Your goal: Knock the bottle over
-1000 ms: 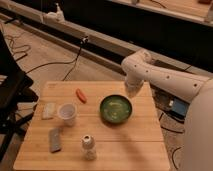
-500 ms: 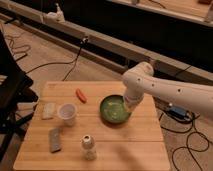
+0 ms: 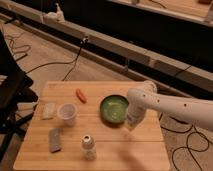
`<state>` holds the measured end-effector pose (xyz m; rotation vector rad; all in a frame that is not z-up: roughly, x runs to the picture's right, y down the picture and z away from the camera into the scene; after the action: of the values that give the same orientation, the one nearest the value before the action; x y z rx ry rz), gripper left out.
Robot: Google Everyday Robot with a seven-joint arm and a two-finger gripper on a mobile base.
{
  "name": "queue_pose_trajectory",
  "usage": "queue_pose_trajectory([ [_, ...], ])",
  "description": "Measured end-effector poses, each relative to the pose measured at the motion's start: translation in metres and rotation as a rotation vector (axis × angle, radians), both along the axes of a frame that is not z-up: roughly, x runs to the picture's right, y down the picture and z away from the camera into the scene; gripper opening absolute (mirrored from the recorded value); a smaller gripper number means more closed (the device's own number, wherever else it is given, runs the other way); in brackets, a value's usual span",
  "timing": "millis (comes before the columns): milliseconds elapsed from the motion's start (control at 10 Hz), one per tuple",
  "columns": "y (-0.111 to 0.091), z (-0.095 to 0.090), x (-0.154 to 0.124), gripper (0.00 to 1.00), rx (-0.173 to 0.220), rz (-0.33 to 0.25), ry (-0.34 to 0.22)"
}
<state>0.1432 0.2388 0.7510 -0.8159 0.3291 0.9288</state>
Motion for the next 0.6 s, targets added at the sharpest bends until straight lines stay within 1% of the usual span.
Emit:
queue_pose_trajectory([
  [100,0.02,-0.005,-0.002,0.0,-0.045,0.003,-0.008],
  [200,0.035,-0.011,-0.004,0.0,-0.079,-0.002,-0.015],
  [300,0.049,-0.021,-0.008,0.0,-0.111,-0.021,-0.024],
  [400,0.051,-0.022,-0.009,0.0,-0.117,-0.025,-0.026],
  [600,0.051,-0.022,-0.009,0.0,-0.117,-0.024,-0.025],
])
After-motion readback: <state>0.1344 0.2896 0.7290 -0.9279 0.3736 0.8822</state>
